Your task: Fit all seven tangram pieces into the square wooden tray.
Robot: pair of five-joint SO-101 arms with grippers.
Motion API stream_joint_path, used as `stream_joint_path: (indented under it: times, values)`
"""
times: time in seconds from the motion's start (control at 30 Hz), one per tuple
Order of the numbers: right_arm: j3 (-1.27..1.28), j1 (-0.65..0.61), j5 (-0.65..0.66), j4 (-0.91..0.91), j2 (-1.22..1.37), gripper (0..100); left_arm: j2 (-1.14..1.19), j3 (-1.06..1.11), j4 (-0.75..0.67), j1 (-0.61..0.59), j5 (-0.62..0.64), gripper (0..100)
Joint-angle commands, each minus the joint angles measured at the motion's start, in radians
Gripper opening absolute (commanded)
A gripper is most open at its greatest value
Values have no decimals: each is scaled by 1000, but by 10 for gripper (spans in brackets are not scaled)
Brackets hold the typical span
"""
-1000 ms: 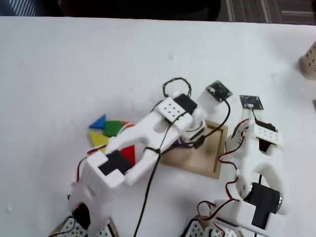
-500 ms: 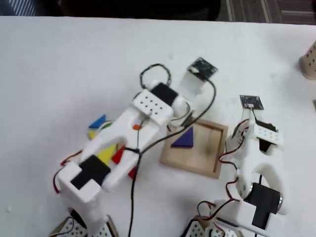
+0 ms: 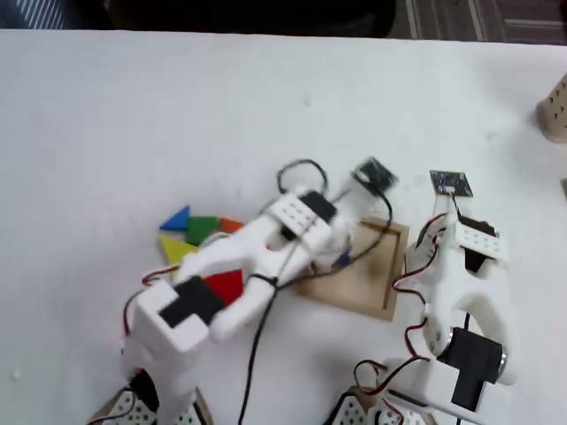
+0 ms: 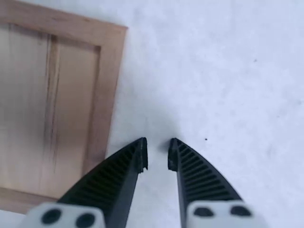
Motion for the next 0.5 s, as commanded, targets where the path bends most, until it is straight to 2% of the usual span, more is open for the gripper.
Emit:
stream_joint_path:
  times: [0.0, 0.27, 0.47]
  values:
    - [-2, 2, 2, -13, -30, 77, -12, -12, 23, 71, 12, 22]
    - [-2, 1, 2, -13, -30, 77, -19, -8, 60, 186, 17, 21]
    - [-2, -1, 2, -13, -30, 77, -18, -12, 38, 197, 118, 21]
